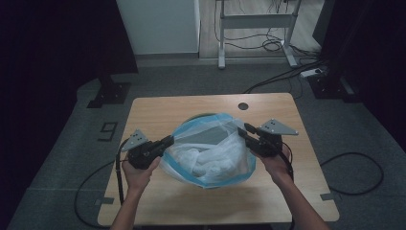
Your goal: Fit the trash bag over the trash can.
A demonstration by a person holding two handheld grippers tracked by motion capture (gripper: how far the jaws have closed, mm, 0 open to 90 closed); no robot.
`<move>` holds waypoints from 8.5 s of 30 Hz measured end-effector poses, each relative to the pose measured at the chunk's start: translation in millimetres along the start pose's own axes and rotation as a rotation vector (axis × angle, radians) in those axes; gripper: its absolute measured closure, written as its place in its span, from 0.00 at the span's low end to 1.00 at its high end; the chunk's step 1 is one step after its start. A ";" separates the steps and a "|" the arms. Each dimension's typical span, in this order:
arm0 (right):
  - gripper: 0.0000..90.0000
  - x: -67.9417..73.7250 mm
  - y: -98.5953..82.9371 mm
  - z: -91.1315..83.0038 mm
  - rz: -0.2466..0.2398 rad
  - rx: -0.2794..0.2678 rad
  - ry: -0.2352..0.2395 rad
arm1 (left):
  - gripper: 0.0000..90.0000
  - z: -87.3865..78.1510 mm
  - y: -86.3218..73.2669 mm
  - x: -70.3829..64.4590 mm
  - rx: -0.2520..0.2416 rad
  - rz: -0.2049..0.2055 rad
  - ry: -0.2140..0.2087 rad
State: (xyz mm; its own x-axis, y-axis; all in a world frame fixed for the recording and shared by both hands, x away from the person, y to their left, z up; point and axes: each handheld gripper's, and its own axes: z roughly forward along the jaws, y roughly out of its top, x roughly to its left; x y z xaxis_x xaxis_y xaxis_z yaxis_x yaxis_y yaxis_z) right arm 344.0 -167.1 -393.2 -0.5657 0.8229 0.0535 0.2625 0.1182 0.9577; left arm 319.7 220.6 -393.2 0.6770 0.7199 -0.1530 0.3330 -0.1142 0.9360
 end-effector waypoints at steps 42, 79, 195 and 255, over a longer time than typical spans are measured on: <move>0.97 -34.6 -20.9 60.4 0.197 0.045 -0.020 | 0.97 62.1 -15.0 56.2 0.190 -0.205 0.106; 0.63 -39.9 -35.2 21.0 0.207 -0.051 -0.075 | 0.92 55.8 -36.8 52.4 0.227 -0.234 0.071; 0.99 -6.2 -87.8 -11.3 -0.055 -0.019 0.308 | 0.92 42.5 -43.5 34.8 0.188 -0.210 0.012; 0.37 -31.5 -134.2 -34.9 0.154 -0.036 0.165 | 0.33 -14.9 2.1 27.3 -0.015 0.050 -0.226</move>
State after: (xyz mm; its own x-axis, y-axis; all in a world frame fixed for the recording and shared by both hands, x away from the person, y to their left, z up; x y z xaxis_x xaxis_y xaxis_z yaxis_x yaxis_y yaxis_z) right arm 299.2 -228.3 -513.5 -0.6424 0.7269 0.2427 0.3293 -0.0241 0.9439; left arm 329.1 250.2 -390.7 0.8226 0.5421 -0.1715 0.2867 -0.1350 0.9485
